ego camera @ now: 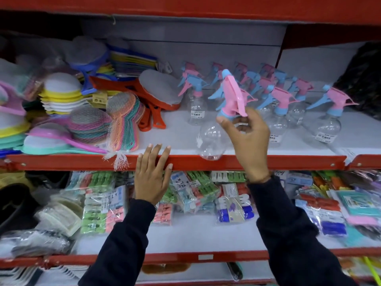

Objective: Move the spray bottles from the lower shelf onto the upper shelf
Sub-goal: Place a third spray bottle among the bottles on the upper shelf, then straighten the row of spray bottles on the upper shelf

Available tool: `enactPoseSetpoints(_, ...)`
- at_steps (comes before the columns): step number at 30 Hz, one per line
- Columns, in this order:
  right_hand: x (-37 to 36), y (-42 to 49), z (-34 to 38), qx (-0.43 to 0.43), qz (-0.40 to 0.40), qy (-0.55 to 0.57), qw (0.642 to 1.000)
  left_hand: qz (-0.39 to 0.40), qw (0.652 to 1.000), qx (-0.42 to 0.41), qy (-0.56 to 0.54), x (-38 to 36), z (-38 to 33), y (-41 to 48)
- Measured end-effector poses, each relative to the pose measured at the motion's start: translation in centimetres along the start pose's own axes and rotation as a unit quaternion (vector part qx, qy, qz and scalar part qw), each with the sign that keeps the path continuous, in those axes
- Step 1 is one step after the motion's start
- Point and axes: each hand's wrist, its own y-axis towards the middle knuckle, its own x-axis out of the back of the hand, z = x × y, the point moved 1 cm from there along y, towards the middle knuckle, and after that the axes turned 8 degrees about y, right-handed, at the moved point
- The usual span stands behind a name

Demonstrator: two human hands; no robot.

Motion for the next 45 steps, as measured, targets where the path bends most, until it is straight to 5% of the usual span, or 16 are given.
enactPoseSetpoints(19,-7.8,3.8,-6.0,0.004,-0.021,-0.173,0.985,0.040,0.999,-0.004,-0.007,0.2,0.2,0.1)
enactPoseSetpoints(31,-5.3,1.9,-6.0,-0.068,0.043,-0.070,0.994,0.017,0.986,0.083,-0.141,2.6,-2.2,1.7)
enactPoseSetpoints(34,-4.0,0.7,-6.0,-0.112,0.062,-0.061,0.990,0.097,0.974,0.075,-0.190,3.5,-3.2,4.9)
enactPoseSetpoints(38,-3.4,0.7,-6.3,-0.144,0.082,-0.083,0.983,0.282,0.914,0.100,-0.274,2.1,-3.8,9.2)
enactPoseSetpoints(45,-3.6,1.1,-7.9,-0.162,0.095,-0.070,0.980,0.303,0.880,0.119,-0.347,1.2,-3.7,10.0)
